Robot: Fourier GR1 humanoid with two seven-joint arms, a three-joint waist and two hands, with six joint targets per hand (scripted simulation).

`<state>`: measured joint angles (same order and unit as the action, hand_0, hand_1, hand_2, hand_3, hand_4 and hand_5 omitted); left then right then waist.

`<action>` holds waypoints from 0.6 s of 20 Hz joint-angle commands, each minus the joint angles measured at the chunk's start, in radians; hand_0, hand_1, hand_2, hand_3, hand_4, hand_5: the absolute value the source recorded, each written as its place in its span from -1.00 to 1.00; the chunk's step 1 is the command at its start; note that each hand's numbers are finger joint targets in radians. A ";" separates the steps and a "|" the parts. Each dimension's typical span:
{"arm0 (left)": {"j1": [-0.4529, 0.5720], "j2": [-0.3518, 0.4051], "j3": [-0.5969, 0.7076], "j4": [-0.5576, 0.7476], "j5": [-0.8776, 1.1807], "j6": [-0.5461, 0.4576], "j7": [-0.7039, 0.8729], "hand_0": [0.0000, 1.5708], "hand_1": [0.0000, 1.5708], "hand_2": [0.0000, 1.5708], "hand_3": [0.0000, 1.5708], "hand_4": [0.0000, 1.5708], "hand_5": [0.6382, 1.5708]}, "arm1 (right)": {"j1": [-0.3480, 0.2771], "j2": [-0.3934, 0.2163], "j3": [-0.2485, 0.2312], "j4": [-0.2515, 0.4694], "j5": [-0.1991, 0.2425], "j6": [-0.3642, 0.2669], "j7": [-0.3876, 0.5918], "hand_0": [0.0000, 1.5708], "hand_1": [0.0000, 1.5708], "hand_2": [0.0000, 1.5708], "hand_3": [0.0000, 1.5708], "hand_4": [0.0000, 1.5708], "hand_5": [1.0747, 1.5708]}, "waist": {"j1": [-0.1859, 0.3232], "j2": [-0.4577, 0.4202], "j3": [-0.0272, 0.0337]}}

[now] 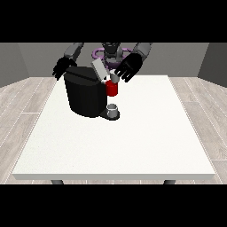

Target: Insert the coffee pod into the coffee machine and close the lid

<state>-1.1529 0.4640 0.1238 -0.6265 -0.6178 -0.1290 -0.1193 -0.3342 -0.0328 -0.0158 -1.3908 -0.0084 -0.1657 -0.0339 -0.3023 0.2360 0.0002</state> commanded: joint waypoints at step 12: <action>-0.059 -0.053 -0.022 -0.011 -0.025 -0.032 0.050 0.53 0.53 0.62 0.53 -0.36 1.00 | 0.005 -0.021 -0.060 0.062 -0.042 0.020 -0.032 -1.00 -1.00 -1.00 -1.00 -0.36 1.00 | 0.020 -0.004 0.0005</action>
<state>-1.1785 0.4354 0.1110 -0.6271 -0.6397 -0.1337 -0.1133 -0.3295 -0.0449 -0.0499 -1.3721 -0.0333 -0.1554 -0.0473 -0.2931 0.2482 0.0001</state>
